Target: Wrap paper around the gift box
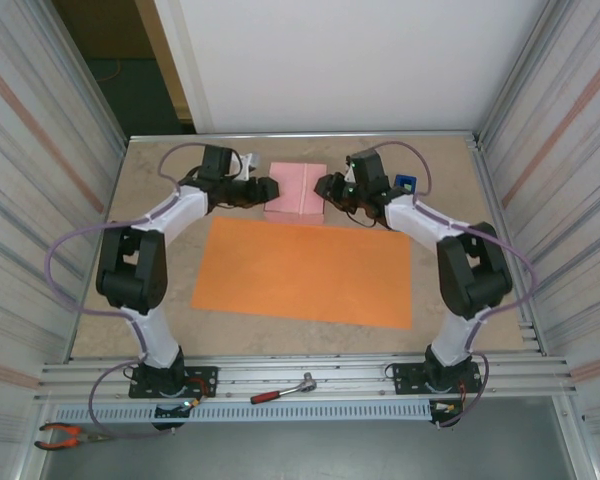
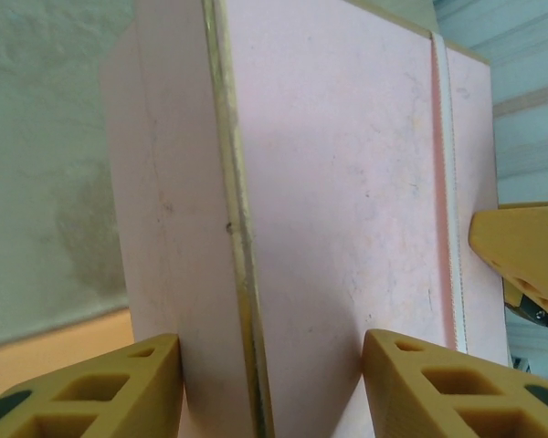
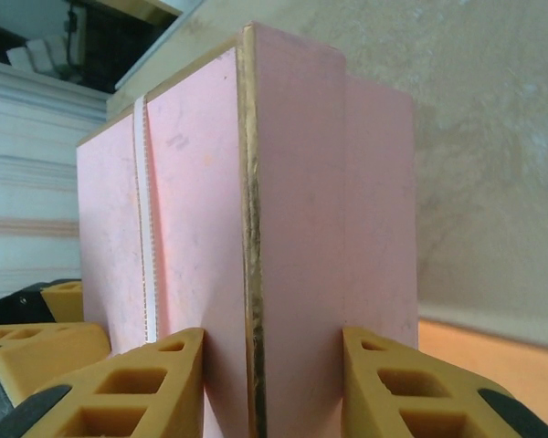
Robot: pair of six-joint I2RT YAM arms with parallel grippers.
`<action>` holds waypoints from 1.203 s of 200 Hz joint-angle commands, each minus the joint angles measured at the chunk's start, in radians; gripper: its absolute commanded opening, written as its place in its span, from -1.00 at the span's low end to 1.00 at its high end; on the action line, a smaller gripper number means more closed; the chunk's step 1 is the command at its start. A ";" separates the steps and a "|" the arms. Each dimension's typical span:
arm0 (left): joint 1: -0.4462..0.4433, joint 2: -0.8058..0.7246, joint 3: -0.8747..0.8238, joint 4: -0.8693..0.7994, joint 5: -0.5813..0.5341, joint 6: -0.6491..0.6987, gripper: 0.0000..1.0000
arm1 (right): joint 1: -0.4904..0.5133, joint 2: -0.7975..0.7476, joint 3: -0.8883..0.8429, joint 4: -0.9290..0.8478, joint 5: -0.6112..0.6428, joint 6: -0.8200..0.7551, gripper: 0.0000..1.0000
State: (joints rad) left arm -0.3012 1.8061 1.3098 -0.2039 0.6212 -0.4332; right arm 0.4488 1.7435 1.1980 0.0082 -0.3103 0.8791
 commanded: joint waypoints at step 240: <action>-0.094 -0.269 -0.583 0.365 -0.116 -0.272 0.26 | 0.056 -0.599 -0.595 -0.239 0.181 -0.020 0.72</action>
State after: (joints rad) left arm -0.4126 1.4982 0.7116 0.1051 0.4808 -0.6727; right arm 0.5621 1.2068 0.6430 -0.1665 -0.1101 0.8791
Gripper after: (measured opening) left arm 0.622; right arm 0.876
